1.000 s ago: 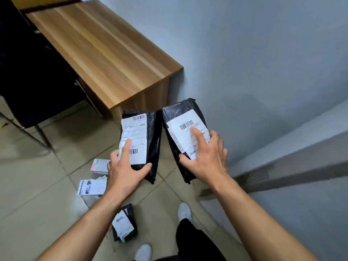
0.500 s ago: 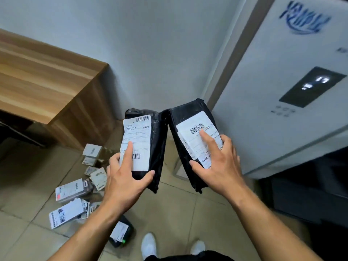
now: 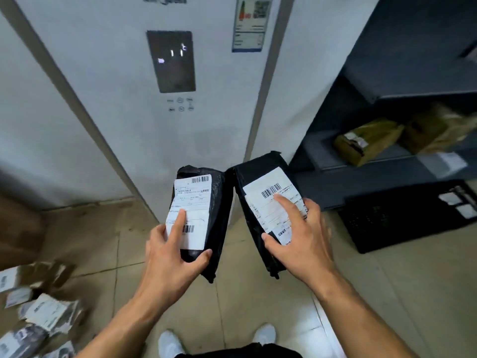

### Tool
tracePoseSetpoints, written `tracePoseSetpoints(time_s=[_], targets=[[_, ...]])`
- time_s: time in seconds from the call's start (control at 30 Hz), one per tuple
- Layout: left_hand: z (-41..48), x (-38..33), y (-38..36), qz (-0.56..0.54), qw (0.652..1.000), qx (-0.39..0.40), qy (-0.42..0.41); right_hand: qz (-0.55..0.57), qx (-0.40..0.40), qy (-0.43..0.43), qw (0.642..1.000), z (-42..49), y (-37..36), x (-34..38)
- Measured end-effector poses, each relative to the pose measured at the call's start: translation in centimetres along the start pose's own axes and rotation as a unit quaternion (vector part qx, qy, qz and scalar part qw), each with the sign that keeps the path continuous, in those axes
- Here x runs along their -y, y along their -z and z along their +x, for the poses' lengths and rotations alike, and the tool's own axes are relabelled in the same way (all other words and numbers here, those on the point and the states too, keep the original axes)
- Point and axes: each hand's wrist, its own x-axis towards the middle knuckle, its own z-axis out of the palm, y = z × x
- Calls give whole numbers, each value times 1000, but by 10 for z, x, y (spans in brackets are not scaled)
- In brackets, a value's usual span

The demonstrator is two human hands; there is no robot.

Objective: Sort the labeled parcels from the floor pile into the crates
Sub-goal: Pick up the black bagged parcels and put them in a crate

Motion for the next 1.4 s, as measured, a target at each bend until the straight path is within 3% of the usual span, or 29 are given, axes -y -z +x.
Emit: tracePoseSetpoints(time_s=[0.37,0.73,1.4], targets=[[-16,-178,-174,33,989,102,-100,50,-87,-157,983,-33,95,-219],[7,-280,-280,78,961,206,-165,83,-148,-302,938,-31,120,-330],[195,-515,-521,32,900,287,-326,49,-238,-479,844,126,222,-534]])
